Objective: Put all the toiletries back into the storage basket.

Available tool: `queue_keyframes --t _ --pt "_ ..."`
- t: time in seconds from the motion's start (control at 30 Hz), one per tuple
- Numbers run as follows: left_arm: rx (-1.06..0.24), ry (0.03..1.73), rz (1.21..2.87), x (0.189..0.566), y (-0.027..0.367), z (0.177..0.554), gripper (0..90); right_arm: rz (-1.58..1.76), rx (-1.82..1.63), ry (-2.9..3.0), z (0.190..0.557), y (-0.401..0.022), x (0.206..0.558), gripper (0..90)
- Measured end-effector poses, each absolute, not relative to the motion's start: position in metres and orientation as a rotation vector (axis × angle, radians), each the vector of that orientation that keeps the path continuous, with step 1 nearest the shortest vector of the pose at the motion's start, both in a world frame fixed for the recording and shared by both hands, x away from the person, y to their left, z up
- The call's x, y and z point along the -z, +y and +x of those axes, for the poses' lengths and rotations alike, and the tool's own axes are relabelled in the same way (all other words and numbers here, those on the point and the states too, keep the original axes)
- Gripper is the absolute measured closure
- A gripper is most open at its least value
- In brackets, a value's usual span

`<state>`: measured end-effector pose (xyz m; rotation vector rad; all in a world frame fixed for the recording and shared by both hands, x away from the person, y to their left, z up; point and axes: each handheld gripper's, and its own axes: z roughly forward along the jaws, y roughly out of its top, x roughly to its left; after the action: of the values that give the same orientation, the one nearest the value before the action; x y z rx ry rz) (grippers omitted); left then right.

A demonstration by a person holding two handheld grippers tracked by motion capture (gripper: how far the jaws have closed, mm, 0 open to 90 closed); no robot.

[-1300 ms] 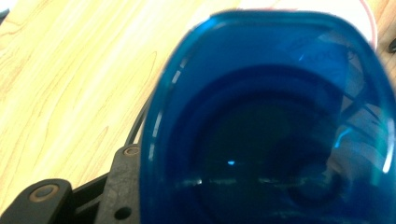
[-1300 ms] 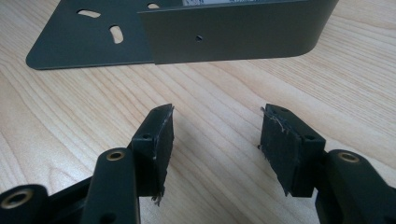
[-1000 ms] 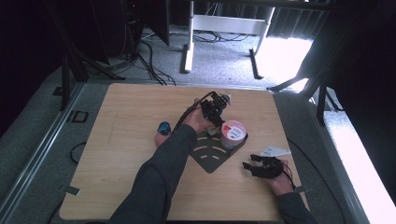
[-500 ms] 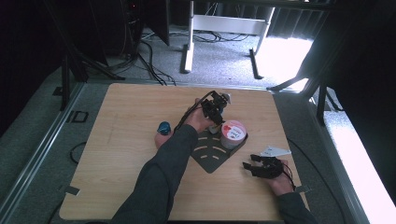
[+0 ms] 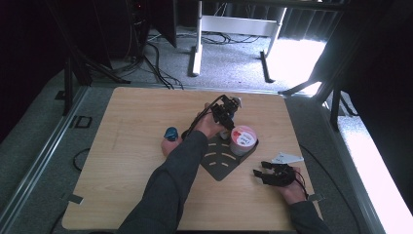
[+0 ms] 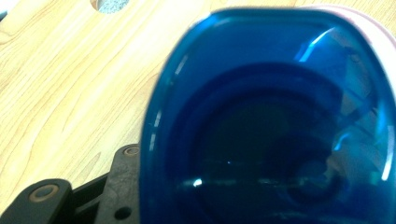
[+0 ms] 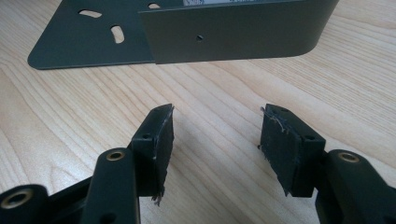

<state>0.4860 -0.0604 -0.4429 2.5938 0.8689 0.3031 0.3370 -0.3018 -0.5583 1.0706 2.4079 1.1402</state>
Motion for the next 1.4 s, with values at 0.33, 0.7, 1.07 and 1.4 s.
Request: queue_keyframes --t 0.33,0.7,1.07,1.4 --pt "-0.278 0.871 2.586 0.444 -0.061 0.490 54.9 1.070 -1.140 2.407 0.337 -0.302 0.558 43.9" --pt "-0.269 0.864 2.559 0.446 -0.062 0.493 54.3 1.069 -1.143 2.408 0.337 -0.302 0.558 43.9" --pt "-0.266 0.863 2.541 0.451 -0.066 0.495 50.4 1.069 -1.143 2.408 0.337 -0.302 0.558 43.9" --pt "-0.238 0.911 2.523 0.454 -0.060 0.494 44.9 1.068 -1.142 2.408 0.337 -0.302 0.558 43.9"
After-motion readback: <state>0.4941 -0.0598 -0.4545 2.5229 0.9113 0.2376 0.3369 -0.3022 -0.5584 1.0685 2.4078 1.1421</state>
